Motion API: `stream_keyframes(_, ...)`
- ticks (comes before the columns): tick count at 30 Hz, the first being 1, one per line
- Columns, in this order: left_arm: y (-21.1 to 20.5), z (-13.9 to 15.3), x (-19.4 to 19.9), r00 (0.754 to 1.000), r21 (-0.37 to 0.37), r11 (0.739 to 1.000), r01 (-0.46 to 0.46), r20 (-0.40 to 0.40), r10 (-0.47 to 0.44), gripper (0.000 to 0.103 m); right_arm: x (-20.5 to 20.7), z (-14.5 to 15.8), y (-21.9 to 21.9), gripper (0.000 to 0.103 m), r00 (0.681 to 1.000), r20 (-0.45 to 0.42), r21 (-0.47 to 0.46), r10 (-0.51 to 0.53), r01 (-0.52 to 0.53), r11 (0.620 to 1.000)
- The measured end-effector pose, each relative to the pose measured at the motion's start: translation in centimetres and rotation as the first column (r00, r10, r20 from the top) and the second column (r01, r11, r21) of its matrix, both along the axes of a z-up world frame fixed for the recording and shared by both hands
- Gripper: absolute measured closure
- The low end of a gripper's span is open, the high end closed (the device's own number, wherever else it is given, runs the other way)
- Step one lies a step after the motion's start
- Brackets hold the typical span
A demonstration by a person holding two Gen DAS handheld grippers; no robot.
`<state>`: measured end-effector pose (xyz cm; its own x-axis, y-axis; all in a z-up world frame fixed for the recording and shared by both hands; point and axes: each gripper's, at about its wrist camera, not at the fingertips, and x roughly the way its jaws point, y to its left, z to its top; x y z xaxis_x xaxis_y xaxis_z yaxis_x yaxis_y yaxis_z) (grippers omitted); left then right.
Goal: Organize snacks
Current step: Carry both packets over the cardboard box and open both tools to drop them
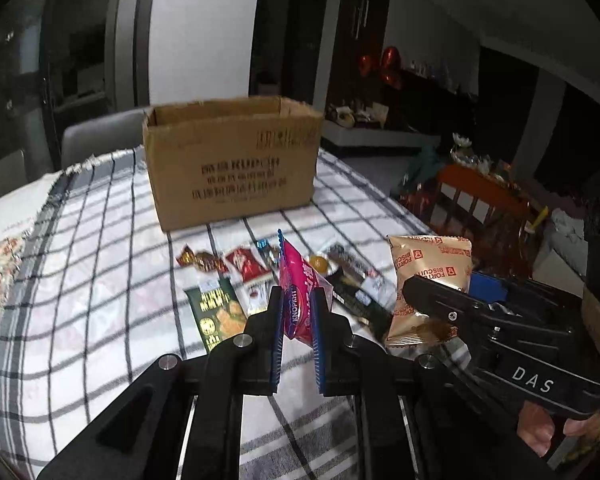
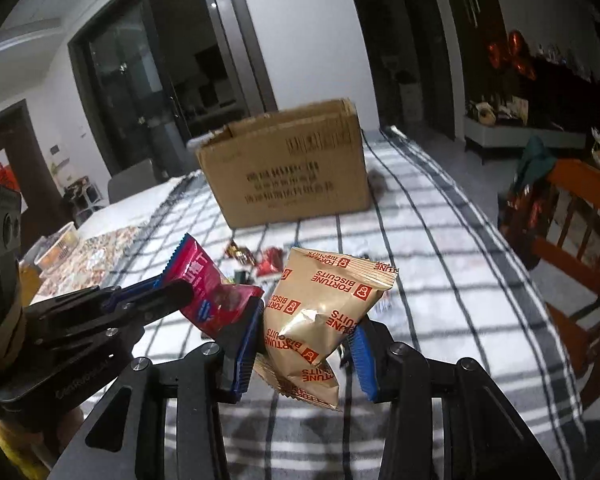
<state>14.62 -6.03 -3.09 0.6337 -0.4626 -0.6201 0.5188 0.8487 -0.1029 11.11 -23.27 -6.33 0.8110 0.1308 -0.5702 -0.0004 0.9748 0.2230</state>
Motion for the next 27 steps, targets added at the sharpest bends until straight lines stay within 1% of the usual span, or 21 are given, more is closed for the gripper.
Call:
stream_keyframes(5, 0.0, 2.1, 0.5, 0.999, -0.007, 1.000, -0.024, 0.046, 0.024, 0.089, 0.5, 1.9, -0.2, 0.060, 0.999, 0.053, 0.001, 0.010, -0.010, 1.000)
stream_keyframes(10, 0.3, 4.3, 1.6, 0.994, -0.019, 0.999, -0.051, 0.099, 0.052, 0.089, 2.1, 3.7, -0.5, 0.060, 0.995, 0.101, -0.018, 0.010, -0.009, 1.000)
stream_keyframes(15, 0.4, 6.3, 3.2, 0.986, -0.019, 0.997, -0.070, 0.151, 0.072, 0.089, 4.4, 5.3, -1.0, 0.060, 0.990, 0.141, -0.014, 0.005, -0.003, 1.000)
stream_keyframes(21, 0.5, 8.8, 5.9, 0.974, -0.024, 0.996, -0.091, 0.205, 0.094, 0.089, 7.8, 7.5, -0.8, 0.060, 0.983, 0.184, -0.038, 0.016, -0.009, 0.999)
stream_keyframes(27, 0.8, 10.7, 9.1, 0.966, -0.038, 0.993, -0.111, 0.230, 0.117, 0.089, 11.1, 9.7, -0.6, 0.060, 0.974, 0.226, -0.062, 0.031, -0.018, 0.998)
